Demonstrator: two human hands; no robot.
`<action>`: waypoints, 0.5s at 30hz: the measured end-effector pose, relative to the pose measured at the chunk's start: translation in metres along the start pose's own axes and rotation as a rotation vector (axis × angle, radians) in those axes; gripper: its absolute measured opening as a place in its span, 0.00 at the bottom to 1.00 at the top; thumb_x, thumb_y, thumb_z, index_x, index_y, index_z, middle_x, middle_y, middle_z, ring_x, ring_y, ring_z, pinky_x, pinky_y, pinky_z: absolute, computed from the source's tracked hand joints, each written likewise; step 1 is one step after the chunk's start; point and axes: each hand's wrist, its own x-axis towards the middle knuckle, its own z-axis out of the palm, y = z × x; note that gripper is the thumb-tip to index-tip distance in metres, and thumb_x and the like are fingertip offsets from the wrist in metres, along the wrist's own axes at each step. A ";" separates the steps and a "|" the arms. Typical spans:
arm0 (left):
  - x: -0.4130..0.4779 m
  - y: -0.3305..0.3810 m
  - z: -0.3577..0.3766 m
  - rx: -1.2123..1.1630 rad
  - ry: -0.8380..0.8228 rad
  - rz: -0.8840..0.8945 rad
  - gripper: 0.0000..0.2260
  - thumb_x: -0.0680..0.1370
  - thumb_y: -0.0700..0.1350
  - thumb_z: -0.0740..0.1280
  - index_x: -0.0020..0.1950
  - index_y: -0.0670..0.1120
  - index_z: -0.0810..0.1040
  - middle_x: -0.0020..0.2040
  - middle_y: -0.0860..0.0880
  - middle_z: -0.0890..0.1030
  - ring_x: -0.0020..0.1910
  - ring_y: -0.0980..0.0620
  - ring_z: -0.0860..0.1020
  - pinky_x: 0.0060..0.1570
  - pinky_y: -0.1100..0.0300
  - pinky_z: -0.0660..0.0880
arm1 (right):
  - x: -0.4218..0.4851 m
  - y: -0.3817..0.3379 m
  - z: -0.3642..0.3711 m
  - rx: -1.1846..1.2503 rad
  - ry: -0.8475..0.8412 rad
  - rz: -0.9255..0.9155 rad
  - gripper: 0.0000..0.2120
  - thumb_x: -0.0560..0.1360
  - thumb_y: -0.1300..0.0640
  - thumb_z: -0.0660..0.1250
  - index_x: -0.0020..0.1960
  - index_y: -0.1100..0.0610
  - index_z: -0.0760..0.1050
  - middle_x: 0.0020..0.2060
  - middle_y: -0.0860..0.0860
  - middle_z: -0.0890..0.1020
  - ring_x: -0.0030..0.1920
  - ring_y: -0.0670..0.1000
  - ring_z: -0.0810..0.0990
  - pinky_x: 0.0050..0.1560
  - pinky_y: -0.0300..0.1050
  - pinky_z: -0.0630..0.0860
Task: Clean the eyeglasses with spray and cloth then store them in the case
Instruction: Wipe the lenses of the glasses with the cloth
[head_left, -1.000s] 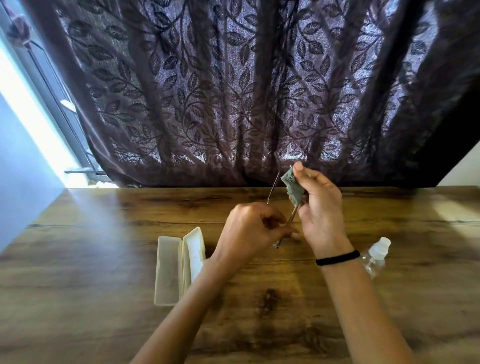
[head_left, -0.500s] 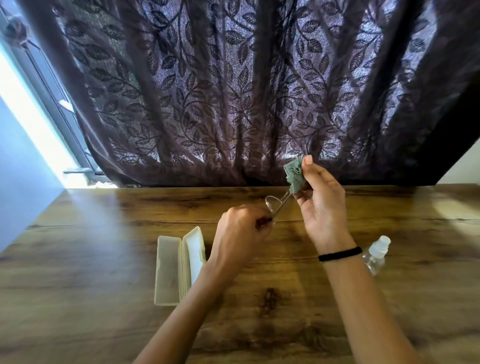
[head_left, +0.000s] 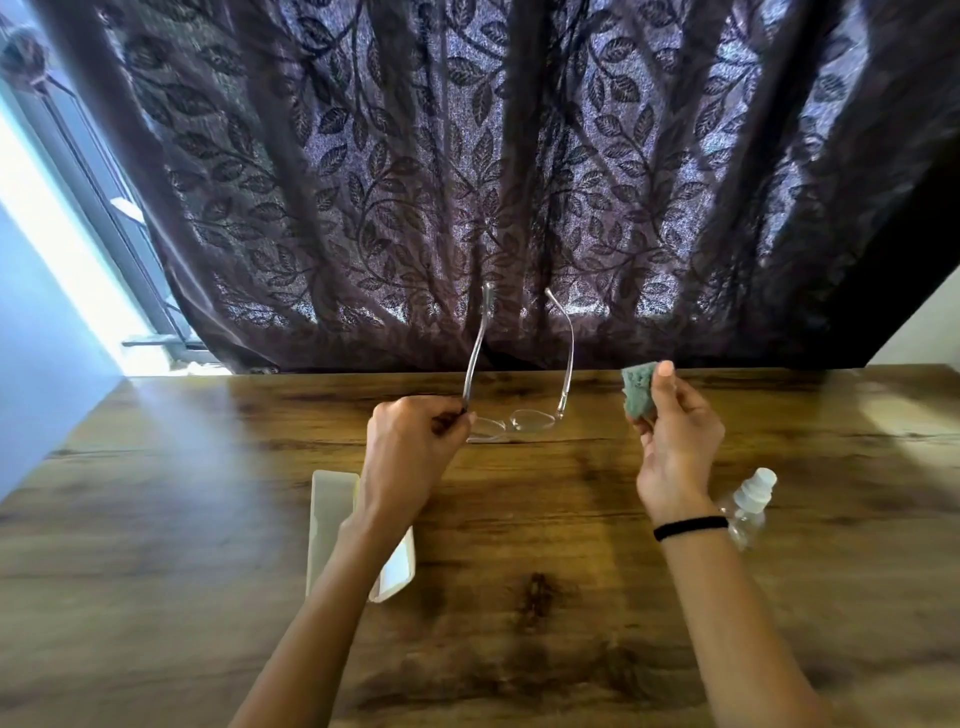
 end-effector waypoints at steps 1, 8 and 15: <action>0.000 -0.001 -0.002 -0.001 -0.002 -0.009 0.04 0.70 0.42 0.73 0.44 0.45 0.85 0.36 0.49 0.85 0.33 0.58 0.81 0.37 0.61 0.77 | 0.001 0.006 -0.001 -0.011 -0.011 0.022 0.05 0.74 0.54 0.66 0.40 0.53 0.75 0.37 0.49 0.79 0.38 0.45 0.77 0.37 0.37 0.74; -0.001 -0.003 -0.007 -0.020 -0.057 -0.009 0.03 0.71 0.43 0.73 0.42 0.46 0.85 0.34 0.55 0.83 0.32 0.62 0.79 0.35 0.75 0.71 | 0.006 0.039 -0.003 -0.123 -0.190 0.072 0.08 0.75 0.56 0.65 0.51 0.58 0.77 0.41 0.49 0.80 0.42 0.46 0.79 0.41 0.38 0.74; 0.000 -0.002 -0.008 -0.022 -0.053 -0.049 0.03 0.72 0.43 0.72 0.43 0.45 0.85 0.33 0.55 0.81 0.33 0.60 0.80 0.34 0.77 0.70 | 0.002 0.040 -0.008 -0.030 -0.324 0.084 0.09 0.71 0.49 0.63 0.39 0.51 0.80 0.34 0.45 0.84 0.39 0.43 0.81 0.40 0.36 0.78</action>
